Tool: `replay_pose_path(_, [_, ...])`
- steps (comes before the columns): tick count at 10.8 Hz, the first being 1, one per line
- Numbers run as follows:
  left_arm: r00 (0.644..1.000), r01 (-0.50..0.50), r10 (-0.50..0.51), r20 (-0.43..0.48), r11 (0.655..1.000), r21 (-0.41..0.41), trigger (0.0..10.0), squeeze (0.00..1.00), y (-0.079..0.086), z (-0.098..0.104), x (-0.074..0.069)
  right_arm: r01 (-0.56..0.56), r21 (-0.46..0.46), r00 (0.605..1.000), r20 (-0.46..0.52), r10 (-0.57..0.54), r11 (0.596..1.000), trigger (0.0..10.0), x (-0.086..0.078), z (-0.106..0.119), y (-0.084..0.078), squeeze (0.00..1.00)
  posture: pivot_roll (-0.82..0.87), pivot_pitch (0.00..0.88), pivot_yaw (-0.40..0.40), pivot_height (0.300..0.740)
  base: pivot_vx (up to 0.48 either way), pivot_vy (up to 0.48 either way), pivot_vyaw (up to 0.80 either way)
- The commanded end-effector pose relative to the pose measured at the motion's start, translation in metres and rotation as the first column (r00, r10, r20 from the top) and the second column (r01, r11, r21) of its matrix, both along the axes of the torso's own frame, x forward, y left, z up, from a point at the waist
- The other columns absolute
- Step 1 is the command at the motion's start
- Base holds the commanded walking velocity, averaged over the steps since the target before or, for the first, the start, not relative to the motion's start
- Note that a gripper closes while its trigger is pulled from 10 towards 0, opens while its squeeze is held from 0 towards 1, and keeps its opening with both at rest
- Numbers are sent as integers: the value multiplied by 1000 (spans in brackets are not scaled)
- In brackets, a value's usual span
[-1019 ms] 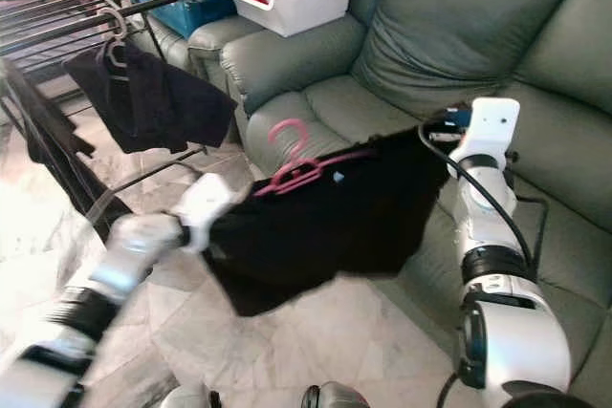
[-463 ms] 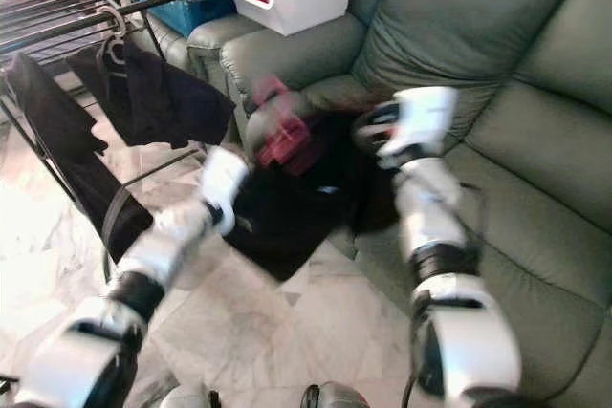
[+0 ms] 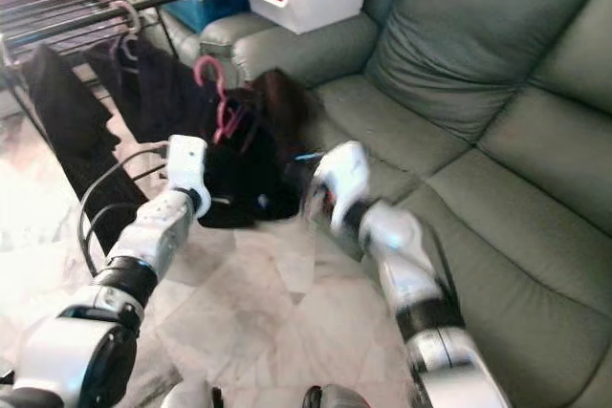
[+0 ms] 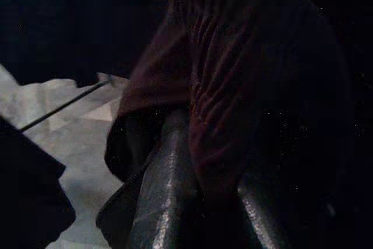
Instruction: Hang hanger
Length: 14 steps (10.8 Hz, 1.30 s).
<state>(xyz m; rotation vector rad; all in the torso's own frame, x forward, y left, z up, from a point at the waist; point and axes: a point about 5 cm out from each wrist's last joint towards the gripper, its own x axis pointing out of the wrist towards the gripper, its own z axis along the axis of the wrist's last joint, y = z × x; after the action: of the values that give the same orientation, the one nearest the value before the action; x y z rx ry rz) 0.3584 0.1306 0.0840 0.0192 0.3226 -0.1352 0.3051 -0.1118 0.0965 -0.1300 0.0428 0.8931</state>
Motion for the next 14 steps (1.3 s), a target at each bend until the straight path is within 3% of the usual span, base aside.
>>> replay_pose_path(1, [997,-52,54,54,998,-38,0,0,5,15,9,-94,-65,995,-51,91,993,0,-14,-9,2,0,-92,0,-40,740,0,0,0])
replay_pose_path(2, [997,-50,52,62,998,-34,0,0,5,17,10,-107,-108,993,-64,101,988,0,-18,-16,2,0,-92,0,-40,740,0,0,0])
replay_pose_path(3, [995,-37,39,91,999,-20,0,0,5,21,11,1,-189,1000,-18,-5,982,10000,-13,-22,-7,725,-93,0,-41,740,0,0,0])
replay_pose_path(4, [992,-5,5,125,1000,2,0,0,4,25,12,43,-183,999,40,-36,982,10000,-10,-15,-10,1000,-93,0,-41,740,0,0,0])
replay_pose_path(6, [985,11,-18,173,999,42,0,0,11,32,14,43,-211,984,176,-5,976,10000,-15,0,-12,1000,-101,0,-42,740,0,0,0])
replay_pose_path(7, [982,17,-26,188,998,54,0,0,14,35,15,22,-203,982,188,17,979,10000,-18,3,-12,1000,-101,0,-42,740,0,0,0])
replay_pose_path(8, [957,85,-121,263,986,145,0,0,19,44,16,-182,-244,965,141,220,953,10000,-37,1,-7,1000,-104,0,-40,740,0,0,0])
replay_pose_path(9, [914,207,-264,310,957,204,0,0,14,51,13,-274,-290,944,104,315,917,10000,-48,0,-7,1000,-104,0,-39,740,0,0,0])
replay_pose_path(10, [862,298,-394,320,903,309,0,0,10,54,9,-270,-314,941,113,319,910,10000,-46,4,-11,1000,-104,0,-39,740,0,0,0])
replay_pose_path(12, [719,519,-665,205,709,478,0,0,10,31,-17,-220,-405,951,115,288,888,10000,-44,20,-57,1000,-103,1,-34,740,0,0,0])
replay_pose_path(13, [705,536,-684,187,687,491,0,0,12,27,-21,-218,-401,953,108,282,890,10000,-45,23,-63,1000,-106,1,-32,740,0,0,0])
replay_pose_path(14, [675,571,-722,154,642,511,0,0,16,17,-30,-275,-353,951,36,306,894,10000,-54,34,-81,1000,-103,2,-31,740,0,0,0])
